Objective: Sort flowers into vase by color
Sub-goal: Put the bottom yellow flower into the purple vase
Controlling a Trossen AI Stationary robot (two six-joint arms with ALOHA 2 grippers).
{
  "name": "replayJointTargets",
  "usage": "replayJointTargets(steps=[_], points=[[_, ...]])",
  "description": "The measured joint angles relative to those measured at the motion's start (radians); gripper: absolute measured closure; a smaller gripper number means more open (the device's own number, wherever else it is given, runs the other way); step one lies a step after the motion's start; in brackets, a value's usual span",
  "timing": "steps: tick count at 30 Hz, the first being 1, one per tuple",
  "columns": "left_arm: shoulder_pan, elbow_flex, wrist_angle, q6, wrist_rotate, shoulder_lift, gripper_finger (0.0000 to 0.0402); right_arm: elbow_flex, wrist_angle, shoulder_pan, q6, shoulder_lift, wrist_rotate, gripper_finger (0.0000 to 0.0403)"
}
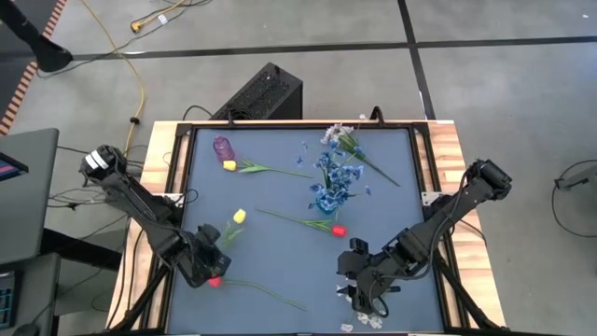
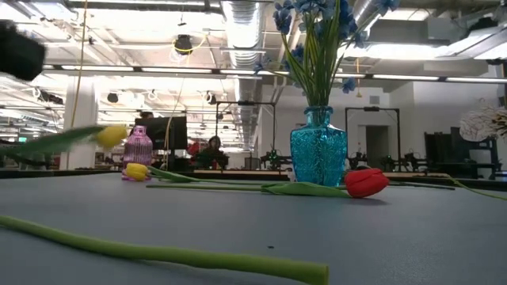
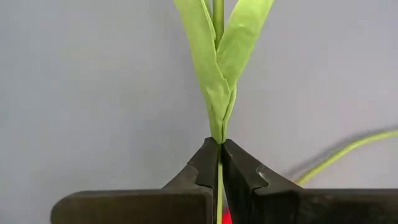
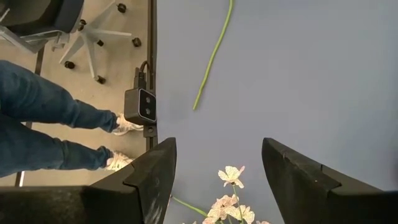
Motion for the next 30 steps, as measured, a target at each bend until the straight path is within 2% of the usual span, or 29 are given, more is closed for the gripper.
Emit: replayJointTargets(steps=[7, 13, 17, 24, 27, 30], points=[[0.016, 0.001, 0.008, 0.080, -0.282, -0.185, 0.0401, 0.000, 0.011, 0.000, 0.008, 0.000, 0.000, 0.0138], [0.043, 0.002, 0.010, 0.228, -0.426, -0.335, 0.0401, 0.000, 0.016, -0.002, 0.010, 0.000, 0.005, 0.0138], [0.062, 0.002, 0.041, 0.381, -0.504, -0.408, 0.0401, 0.000, 0.016, -0.015, 0.032, 0.000, 0.005, 0.0138], [0.066, 0.002, 0.178, 0.734, -0.667, -0.491, 0.0402, 0.000, 0.055, -0.035, 0.035, 0.000, 0.008, 0.0138], [0.076, 0.002, 0.199, 0.851, -0.756, -0.525, 0.0401, 0.000, 0.070, -0.046, 0.035, 0.000, 0.008, 0.0138], [0.098, 0.002, 0.201, 0.957, -0.802, -0.559, 0.0401, 0.000, 0.070, -0.055, 0.038, 0.000, 0.008, 0.0138]])
